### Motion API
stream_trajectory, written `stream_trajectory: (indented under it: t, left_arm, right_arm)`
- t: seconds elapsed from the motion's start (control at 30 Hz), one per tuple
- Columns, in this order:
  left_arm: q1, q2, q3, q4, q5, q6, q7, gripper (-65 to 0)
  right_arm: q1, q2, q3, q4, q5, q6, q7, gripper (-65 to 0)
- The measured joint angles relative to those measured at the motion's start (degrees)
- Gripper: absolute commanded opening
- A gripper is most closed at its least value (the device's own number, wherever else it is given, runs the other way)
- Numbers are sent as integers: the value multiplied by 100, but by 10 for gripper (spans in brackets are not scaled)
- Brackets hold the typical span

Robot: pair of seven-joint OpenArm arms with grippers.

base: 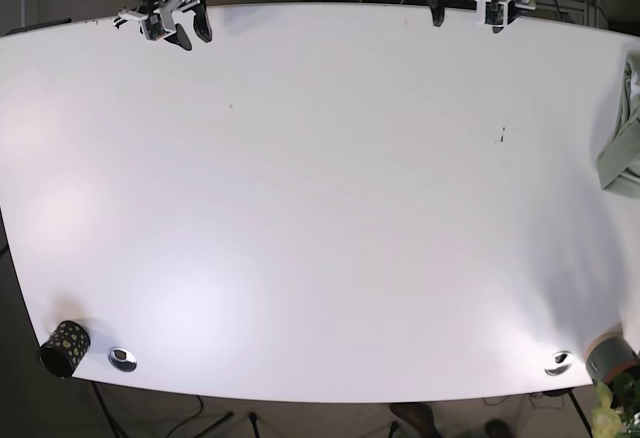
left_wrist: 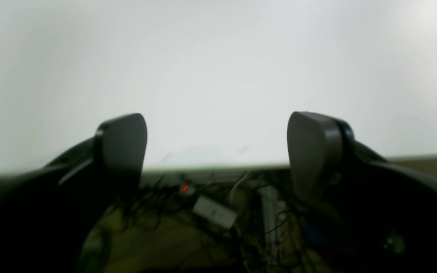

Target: Fold the T-shirt properly

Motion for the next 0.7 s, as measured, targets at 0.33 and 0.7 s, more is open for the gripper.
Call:
stream_trajectory:
  t: [0.33, 0.7]
  left_arm:
    - [894, 39, 13, -50, -4, 66, -22, -114]
    - [734, 48, 50, -1478, 0, -72, 2, -113]
  right_arm:
    - [-1113, -2, -26, 52, 2, 13, 4, -463]
    - [-1244, -79, -243, -1021, 31, -2, 17, -463]
